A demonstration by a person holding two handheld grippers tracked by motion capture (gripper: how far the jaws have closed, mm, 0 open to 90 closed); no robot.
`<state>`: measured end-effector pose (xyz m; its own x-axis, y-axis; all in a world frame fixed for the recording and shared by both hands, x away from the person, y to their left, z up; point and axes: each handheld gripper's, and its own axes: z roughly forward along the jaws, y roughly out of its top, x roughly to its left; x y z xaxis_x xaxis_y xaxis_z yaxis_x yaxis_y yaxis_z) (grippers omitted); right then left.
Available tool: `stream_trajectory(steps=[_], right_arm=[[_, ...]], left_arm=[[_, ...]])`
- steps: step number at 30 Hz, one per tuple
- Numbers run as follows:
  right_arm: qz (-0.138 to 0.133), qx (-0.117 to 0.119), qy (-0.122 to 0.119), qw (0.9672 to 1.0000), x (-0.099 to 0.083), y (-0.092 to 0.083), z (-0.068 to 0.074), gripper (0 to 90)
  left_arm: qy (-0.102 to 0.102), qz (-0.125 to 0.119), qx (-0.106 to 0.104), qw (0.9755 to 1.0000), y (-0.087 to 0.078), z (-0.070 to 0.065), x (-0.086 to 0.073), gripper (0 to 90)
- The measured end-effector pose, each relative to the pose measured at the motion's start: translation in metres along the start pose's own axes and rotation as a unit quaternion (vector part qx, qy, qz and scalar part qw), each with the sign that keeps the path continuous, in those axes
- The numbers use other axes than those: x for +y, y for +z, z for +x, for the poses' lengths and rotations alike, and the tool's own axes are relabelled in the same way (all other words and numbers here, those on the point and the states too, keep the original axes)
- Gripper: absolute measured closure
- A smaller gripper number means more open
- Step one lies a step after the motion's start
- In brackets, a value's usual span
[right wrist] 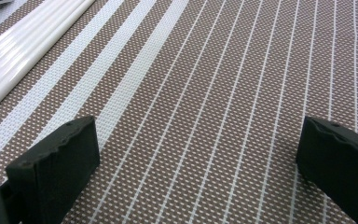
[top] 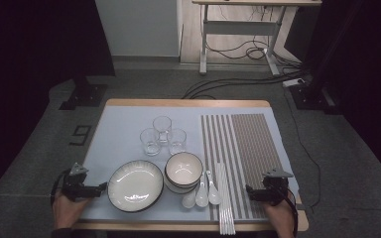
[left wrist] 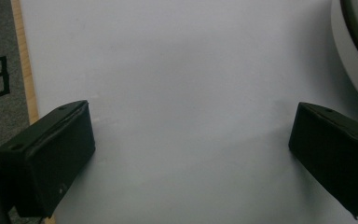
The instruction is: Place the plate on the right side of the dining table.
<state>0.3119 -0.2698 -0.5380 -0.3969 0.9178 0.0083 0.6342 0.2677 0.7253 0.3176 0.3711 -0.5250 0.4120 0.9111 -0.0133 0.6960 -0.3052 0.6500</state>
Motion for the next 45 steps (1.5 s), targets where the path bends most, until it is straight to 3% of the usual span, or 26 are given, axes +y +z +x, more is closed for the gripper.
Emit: stream_trajectory(steps=[22, 29, 37, 40, 45], right_arm=[[0.000, 0.000, 0.000, 1.0000, 0.000, 0.000, 0.000, 0.0], [0.000, 0.000, 0.000, 1.0000, 0.000, 0.000, 0.000, 0.0], [-0.001, 0.000, 0.000, 1.0000, 0.000, 0.000, 0.000, 0.0], [0.000, 0.000, 0.000, 1.0000, 0.000, 0.000, 0.000, 0.0], [-0.001, 0.000, 0.000, 1.0000, 0.000, 0.000, 0.000, 0.0]], left_arm=[[0.008, 0.000, 0.003, 1.0000, 0.000, -0.001, 0.001, 0.4], [0.024, 0.002, -0.009, 0.9997, -0.001, -0.004, 0.006, 2.5], [0.022, -0.027, -0.024, 0.9991, -0.013, -0.001, 0.011, 4.0], [0.037, -0.044, -0.037, 0.9976, -0.017, -0.002, 0.012, 6.0], [0.057, -0.042, -0.040, 0.9968, -0.018, -0.006, 0.019, 6.8]])
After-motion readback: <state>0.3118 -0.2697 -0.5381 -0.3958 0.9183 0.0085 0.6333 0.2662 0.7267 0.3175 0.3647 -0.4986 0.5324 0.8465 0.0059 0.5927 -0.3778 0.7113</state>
